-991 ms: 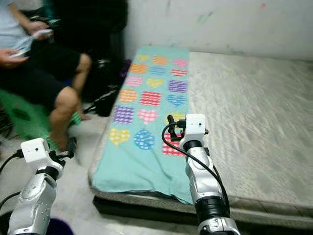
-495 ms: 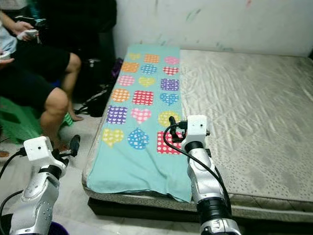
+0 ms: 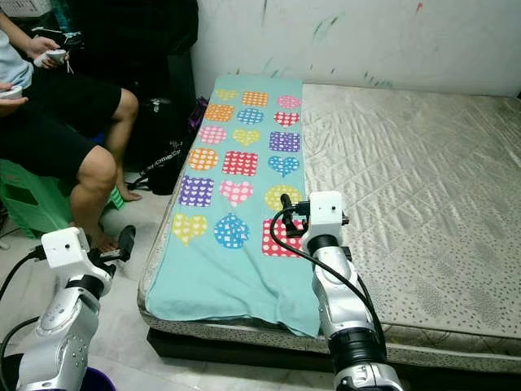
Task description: Clean up the room
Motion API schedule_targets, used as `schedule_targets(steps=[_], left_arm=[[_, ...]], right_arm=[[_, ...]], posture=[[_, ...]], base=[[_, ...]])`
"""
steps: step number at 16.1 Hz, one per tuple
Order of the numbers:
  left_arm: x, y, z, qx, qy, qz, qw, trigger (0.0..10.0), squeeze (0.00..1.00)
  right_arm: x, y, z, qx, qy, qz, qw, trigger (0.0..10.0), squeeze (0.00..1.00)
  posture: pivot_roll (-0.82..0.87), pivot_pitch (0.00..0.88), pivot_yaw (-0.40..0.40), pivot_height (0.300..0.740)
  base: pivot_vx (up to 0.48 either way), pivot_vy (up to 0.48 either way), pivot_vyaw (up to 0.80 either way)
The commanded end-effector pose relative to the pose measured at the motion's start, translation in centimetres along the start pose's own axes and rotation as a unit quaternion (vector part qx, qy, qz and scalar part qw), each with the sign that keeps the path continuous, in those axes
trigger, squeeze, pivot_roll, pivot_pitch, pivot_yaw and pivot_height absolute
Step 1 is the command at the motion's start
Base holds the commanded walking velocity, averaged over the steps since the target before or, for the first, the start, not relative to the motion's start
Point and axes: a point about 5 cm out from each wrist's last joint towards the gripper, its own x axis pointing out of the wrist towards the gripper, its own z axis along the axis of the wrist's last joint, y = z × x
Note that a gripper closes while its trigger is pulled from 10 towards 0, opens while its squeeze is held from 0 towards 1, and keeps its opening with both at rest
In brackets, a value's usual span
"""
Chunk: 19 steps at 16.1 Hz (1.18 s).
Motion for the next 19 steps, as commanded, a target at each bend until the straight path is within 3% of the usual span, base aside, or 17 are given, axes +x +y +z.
schedule_targets(steps=[1, 19], left_arm=[[-0.12, 0.07, 0.26, -0.009, -0.005, 0.002, 1.000, 10.0, 0.00], [0.04, -0.09, 0.52, -0.015, -0.012, -0.003, 1.000, 10.0, 0.00]], right_arm=[[-0.07, -0.13, 0.38, -0.003, -0.010, -0.002, 1.000, 10.0, 0.00], [0.01, -0.22, 0.26, 0.003, -0.005, -0.004, 1.000, 10.0, 0.00]], posture=[[-0.09, 0.035, 0.006, 0.740], [-0.10, 0.045, 0.006, 0.740]], base=[[0.000, 0.000, 0.00], [0.000, 0.029, 0.00]])
